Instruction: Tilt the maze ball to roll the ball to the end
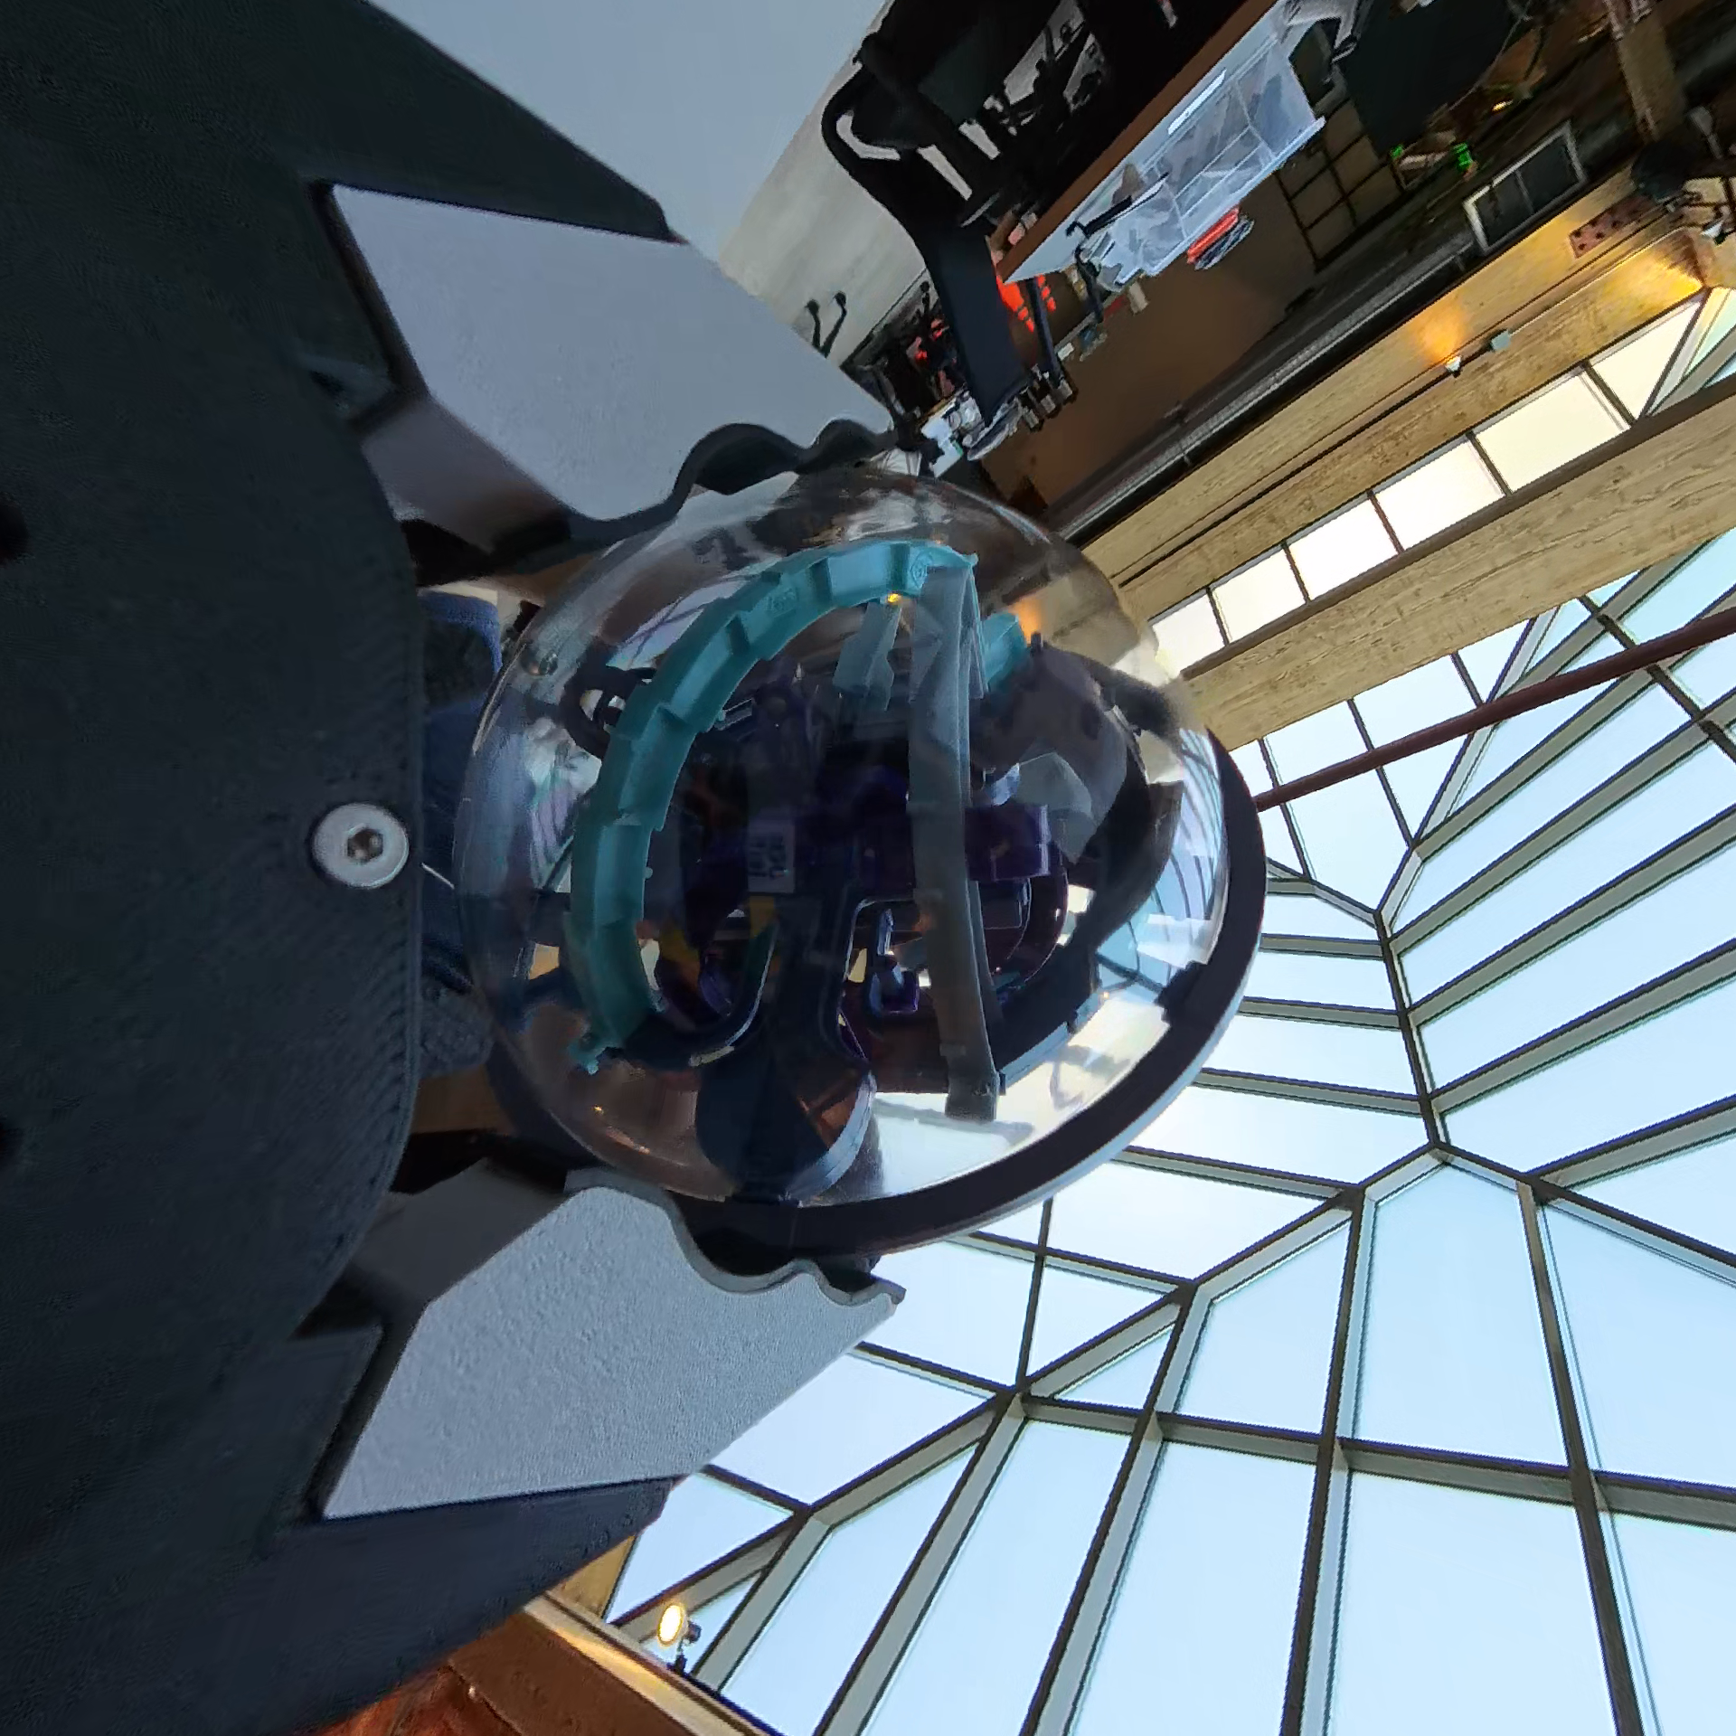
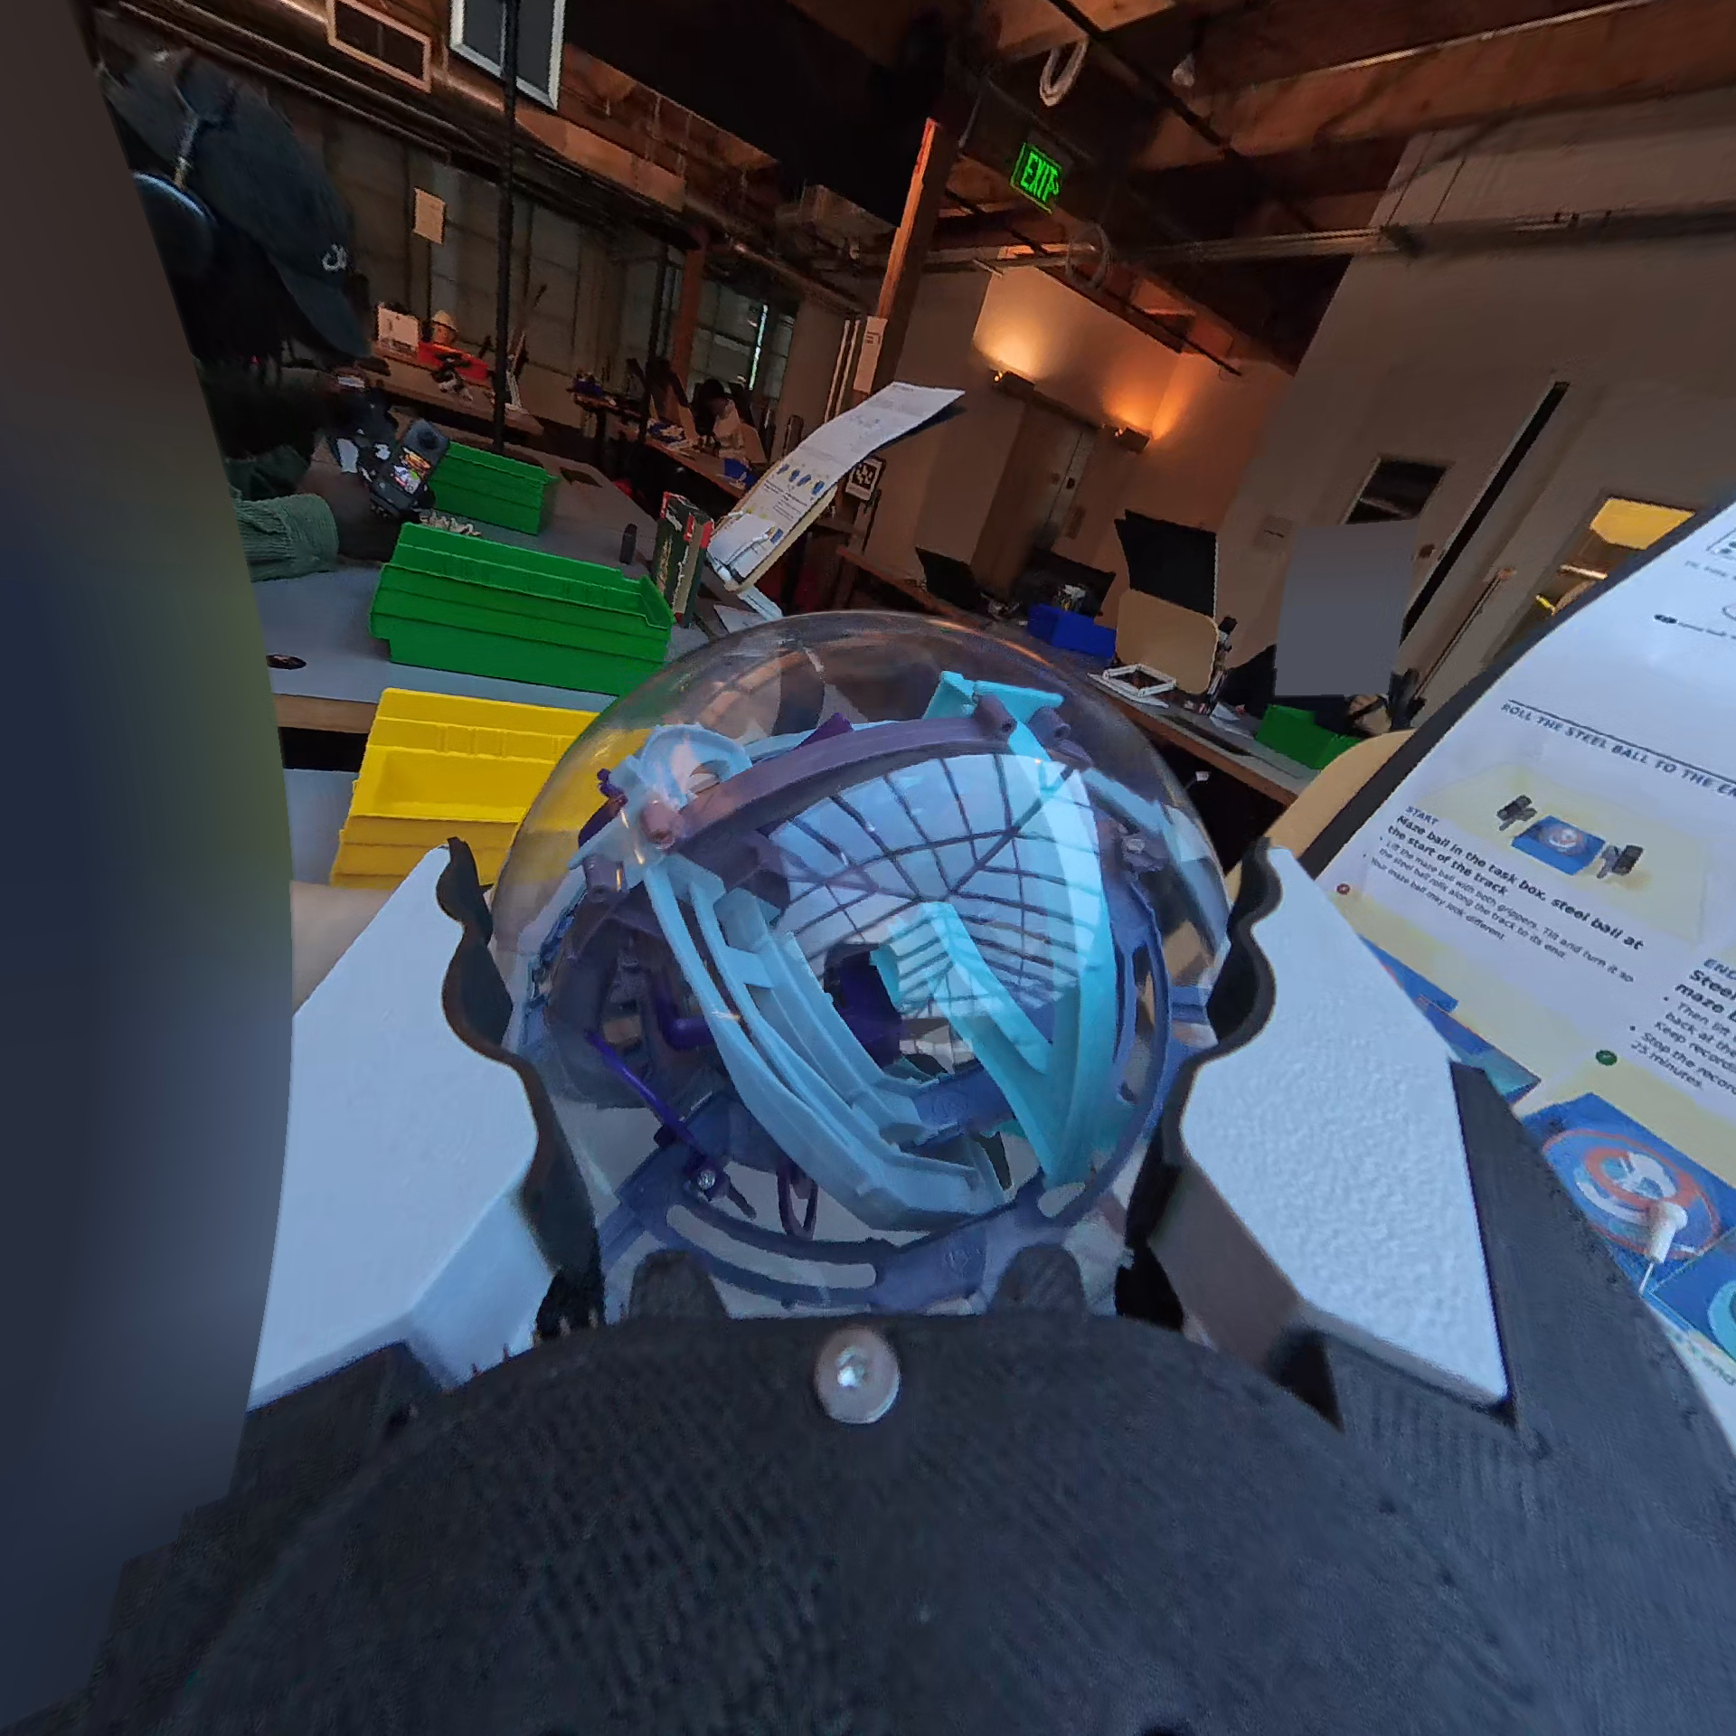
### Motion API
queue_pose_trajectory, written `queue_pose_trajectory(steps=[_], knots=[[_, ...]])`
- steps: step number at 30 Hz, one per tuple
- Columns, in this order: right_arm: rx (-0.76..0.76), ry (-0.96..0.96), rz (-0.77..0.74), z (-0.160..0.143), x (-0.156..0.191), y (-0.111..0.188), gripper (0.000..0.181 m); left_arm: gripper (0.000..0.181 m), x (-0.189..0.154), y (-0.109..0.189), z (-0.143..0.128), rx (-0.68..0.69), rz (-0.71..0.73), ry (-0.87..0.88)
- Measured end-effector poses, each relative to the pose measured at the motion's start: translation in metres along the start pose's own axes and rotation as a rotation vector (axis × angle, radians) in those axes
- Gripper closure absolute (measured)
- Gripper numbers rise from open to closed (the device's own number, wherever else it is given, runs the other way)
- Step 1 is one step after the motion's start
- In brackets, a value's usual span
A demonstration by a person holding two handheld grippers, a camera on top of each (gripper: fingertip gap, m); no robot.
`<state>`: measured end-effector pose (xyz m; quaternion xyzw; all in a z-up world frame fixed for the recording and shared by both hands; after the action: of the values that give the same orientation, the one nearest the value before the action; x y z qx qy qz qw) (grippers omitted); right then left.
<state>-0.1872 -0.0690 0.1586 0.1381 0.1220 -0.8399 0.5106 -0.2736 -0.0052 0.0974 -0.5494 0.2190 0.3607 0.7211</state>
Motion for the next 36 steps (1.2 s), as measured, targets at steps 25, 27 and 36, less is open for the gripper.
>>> queue_pose_trajectory(steps=[25, 27, 36], knots=[[0.035, -0.270, 0.255, -0.032, -0.026, 0.023, 0.026, 0.021, 0.031, -0.004, -0.020, -0.307, 0.166, 0.059], [0.065, -0.166, 0.222, -0.031, -0.019, 0.018, 0.025, 0.021, 0.028, -0.001, -0.014, -0.319, 0.143, 0.003], [-0.071, 0.129, 0.059, -0.002, -0.021, 0.033, 0.032, 0.021, -0.012, -0.008, -0.010, -0.220, 0.096, -0.433]])
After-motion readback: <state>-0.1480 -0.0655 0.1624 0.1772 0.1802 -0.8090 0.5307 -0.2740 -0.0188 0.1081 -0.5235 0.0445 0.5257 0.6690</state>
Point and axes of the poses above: each gripper's, where its closed fingertips meet, y back along the fingers, z out of its top, x = y × z across the jaws, the point moved 6 cm from there along y, back along the fingers, and after that the axes turned 4 degrees about y, right-handed, at the moved point
